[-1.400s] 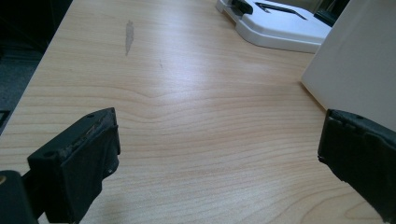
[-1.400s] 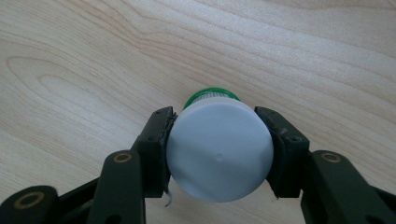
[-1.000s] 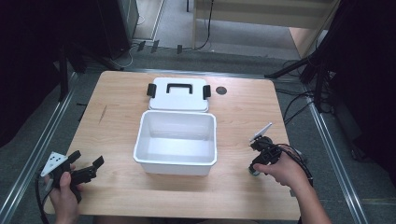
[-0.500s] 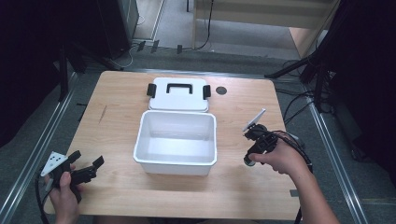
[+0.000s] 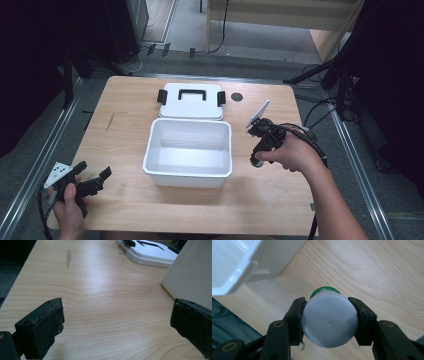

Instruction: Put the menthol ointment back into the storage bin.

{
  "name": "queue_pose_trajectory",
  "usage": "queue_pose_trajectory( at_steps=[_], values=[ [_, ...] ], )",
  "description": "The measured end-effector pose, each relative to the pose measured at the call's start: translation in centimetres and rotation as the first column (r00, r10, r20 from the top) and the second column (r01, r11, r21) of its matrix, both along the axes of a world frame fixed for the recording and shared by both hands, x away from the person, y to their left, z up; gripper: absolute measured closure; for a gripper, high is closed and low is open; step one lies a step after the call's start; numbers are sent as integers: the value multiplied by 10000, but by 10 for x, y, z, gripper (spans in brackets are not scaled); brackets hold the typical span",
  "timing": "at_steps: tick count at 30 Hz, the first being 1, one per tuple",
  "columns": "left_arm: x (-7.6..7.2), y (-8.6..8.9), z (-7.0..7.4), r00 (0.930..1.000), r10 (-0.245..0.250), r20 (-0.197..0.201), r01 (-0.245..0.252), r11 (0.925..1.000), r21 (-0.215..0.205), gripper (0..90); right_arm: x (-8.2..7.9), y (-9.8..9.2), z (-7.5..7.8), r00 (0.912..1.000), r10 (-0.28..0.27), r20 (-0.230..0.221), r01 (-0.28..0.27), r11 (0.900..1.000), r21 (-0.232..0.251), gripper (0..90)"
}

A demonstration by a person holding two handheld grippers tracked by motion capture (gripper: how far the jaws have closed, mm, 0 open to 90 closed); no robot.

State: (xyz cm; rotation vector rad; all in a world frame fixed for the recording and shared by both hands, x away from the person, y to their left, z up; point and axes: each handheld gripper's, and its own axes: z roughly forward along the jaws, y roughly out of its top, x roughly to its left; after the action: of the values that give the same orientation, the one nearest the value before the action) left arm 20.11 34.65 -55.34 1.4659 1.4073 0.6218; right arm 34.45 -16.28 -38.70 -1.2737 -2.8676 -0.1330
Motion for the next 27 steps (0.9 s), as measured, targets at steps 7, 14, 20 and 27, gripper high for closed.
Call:
queue_pose_trajectory(
  at_steps=[7, 14, 20, 27],
  values=[
    [1, 0, 0, 10000, 6, 18, -6, 10000, 0, 0, 4, 16, 20, 9996, 287, 50, -287, 9996, 21, 517],
    [1, 0, 0, 10000, -36, -21, 36, 10000, 6, 0, 6, 34, 34, 9982, 599, 88, -600, 9981, 125, 517],
    [1, 0, 0, 10000, -60, -44, 61, 10000, 13, 0, 6, 48, 40, 9966, 824, 62, -825, 9965, 151, 517],
    [1, 0, 0, 9999, -76, -72, 76, 10000, -29, 0, 9, 69, 44, 9936, 1129, 15, -1129, 9932, 291, 517]
  ],
)
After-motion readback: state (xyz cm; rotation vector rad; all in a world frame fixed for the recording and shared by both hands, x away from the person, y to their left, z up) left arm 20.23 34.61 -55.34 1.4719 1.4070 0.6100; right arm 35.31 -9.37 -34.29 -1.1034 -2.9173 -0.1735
